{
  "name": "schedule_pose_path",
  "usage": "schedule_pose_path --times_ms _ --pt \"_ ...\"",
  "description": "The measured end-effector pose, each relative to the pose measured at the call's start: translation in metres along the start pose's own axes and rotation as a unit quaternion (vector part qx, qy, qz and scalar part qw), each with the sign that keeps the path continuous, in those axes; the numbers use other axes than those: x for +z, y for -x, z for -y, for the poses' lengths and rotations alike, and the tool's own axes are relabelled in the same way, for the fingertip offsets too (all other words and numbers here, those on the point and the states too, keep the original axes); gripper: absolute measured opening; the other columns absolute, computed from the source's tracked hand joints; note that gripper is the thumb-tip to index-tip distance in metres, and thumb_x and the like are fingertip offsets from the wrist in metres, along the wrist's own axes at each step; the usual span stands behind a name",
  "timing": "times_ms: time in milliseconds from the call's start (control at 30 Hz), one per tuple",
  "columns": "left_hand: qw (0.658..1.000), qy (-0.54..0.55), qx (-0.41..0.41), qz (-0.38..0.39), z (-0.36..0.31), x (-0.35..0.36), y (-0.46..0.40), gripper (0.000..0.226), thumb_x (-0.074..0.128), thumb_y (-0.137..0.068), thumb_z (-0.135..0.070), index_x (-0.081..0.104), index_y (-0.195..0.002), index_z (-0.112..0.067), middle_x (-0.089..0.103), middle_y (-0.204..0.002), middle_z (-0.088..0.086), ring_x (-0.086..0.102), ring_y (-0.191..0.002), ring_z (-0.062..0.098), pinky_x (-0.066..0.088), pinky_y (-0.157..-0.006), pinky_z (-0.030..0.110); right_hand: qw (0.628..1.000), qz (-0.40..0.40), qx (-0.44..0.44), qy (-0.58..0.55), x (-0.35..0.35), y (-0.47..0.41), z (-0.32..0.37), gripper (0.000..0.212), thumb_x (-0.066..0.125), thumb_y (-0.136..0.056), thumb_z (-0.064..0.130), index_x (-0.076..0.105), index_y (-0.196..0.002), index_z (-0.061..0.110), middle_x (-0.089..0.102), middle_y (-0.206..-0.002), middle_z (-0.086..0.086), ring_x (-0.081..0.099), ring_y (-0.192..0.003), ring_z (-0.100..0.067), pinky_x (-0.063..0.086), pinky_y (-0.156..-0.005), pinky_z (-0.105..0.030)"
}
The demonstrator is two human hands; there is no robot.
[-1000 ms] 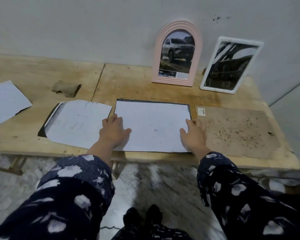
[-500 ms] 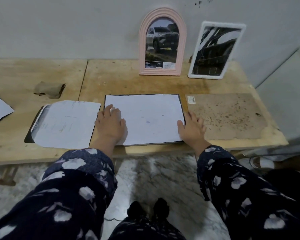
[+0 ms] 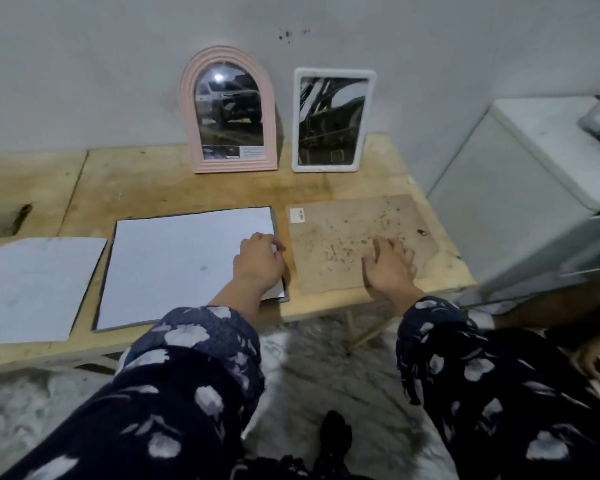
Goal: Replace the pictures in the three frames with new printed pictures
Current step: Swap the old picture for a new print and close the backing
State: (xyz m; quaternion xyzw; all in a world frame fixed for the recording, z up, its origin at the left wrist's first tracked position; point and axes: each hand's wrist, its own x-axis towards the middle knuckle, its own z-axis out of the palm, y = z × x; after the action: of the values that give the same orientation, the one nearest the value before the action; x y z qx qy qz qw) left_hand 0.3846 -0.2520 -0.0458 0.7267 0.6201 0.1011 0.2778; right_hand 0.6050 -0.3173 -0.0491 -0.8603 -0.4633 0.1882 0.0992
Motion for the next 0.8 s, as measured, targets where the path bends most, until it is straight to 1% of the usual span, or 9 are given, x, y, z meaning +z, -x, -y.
schedule_pose_path --times_ms 100,200,267,333,433,533,667,733,800 --pt "0.999 0.004 -0.042 0.0 -0.034 0.019 -0.007 0.028 0.045 -0.094 -0.021 0.061 -0.117 -0.021 0.053 -0.127 0.007 0.045 -0.119 0.028 0.045 -0.096 0.044 1.0 -0.005 0.014 -0.008 -0.021 -0.018 -0.033 0.048 0.037 -0.099 0.032 0.032 -0.145 0.019 0.027 -0.151 -0.008 0.025 -0.132 -0.033 0.027 -0.105 -0.044" --pt "0.992 -0.026 -0.122 0.019 -0.063 0.037 -0.01 0.04 0.047 -0.093 -0.025 0.045 -0.132 -0.017 0.045 -0.134 0.009 0.032 -0.128 0.031 0.038 -0.097 0.043 0.999 -0.008 0.044 -0.021 -0.036 -0.037 -0.064 0.05 0.04 -0.098 0.032 0.031 -0.145 0.018 0.029 -0.15 -0.011 0.025 -0.133 -0.035 0.027 -0.106 -0.046" --pt "0.986 -0.043 -0.163 0.013 -0.077 0.044 -0.008 0.049 0.049 -0.09 -0.026 0.037 -0.136 -0.014 0.039 -0.137 0.011 0.028 -0.13 0.032 0.034 -0.099 0.043 0.998 -0.008 0.061 -0.034 -0.043 -0.048 -0.079 0.049 0.042 -0.097 0.03 0.033 -0.144 0.018 0.033 -0.146 -0.013 0.028 -0.132 -0.036 0.029 -0.106 -0.046" --pt "0.981 -0.057 -0.188 -0.004 -0.084 0.051 -0.008 0.051 0.05 -0.087 -0.028 0.037 -0.134 -0.012 0.041 -0.136 0.013 0.028 -0.128 0.033 0.033 -0.099 0.044 0.996 -0.008 0.069 -0.059 -0.045 -0.055 -0.091 0.049 0.044 -0.096 0.026 0.034 -0.143 0.016 0.037 -0.144 -0.014 0.029 -0.131 -0.036 0.03 -0.105 -0.044" --pt "0.974 -0.068 -0.215 -0.024 -0.09 0.058 -0.011 0.047 0.053 -0.083 -0.03 0.044 -0.126 -0.012 0.048 -0.128 0.012 0.031 -0.124 0.033 0.032 -0.098 0.043 0.995 -0.017 0.056 -0.081 -0.044 -0.062 -0.1 0.05 0.045 -0.094 0.02 0.036 -0.143 0.017 0.041 -0.141 -0.012 0.031 -0.13 -0.033 0.031 -0.106 -0.042" --pt "0.97 -0.042 -0.234 -0.046 -0.094 0.061 -0.016 0.046 0.057 -0.079 -0.033 0.049 -0.12 -0.012 0.052 -0.121 0.013 0.034 -0.12 0.033 0.032 -0.097 0.043 0.991 -0.026 0.059 -0.117 -0.041 -0.068 -0.102 0.05 0.044 -0.092 0.013 0.039 -0.141 0.017 0.042 -0.141 -0.011 0.031 -0.133 -0.032 0.03 -0.109 -0.041" --pt "0.956 0.05 -0.283 -0.061 -0.094 0.062 -0.023 0.051 0.064 -0.075 -0.037 0.049 -0.117 -0.014 0.051 -0.12 0.014 0.036 -0.118 0.034 0.034 -0.097 0.044 0.977 -0.032 0.1 -0.186 -0.042 -0.077 -0.103 0.056 0.044 -0.089 0.005 0.036 -0.144 0.014 0.043 -0.144 -0.009 0.03 -0.134 -0.031 0.027 -0.11 -0.036" --pt "0.954 0.071 -0.282 -0.07 -0.094 0.061 -0.024 0.058 0.067 -0.077 -0.041 0.046 -0.123 -0.013 0.049 -0.125 0.014 0.035 -0.122 0.036 0.033 -0.099 0.046 0.968 -0.032 0.128 -0.212 -0.044 -0.082 -0.105 0.056 0.044 -0.09 0.006 0.036 -0.145 0.014 0.041 -0.145 -0.008 0.029 -0.134 -0.031 0.026 -0.11 -0.035" --pt "0.959 0.071 -0.26 -0.088 -0.095 0.058 -0.025 0.065 0.067 -0.081 -0.045 0.042 -0.132 -0.013 0.043 -0.133 0.015 0.035 -0.127 0.037 0.032 -0.104 0.046 0.96 -0.032 0.152 -0.234 -0.048 -0.084 -0.104 0.052 0.041 -0.093 0.009 0.039 -0.144 0.013 0.039 -0.146 -0.009 0.027 -0.135 -0.031 0.026 -0.11 -0.035"
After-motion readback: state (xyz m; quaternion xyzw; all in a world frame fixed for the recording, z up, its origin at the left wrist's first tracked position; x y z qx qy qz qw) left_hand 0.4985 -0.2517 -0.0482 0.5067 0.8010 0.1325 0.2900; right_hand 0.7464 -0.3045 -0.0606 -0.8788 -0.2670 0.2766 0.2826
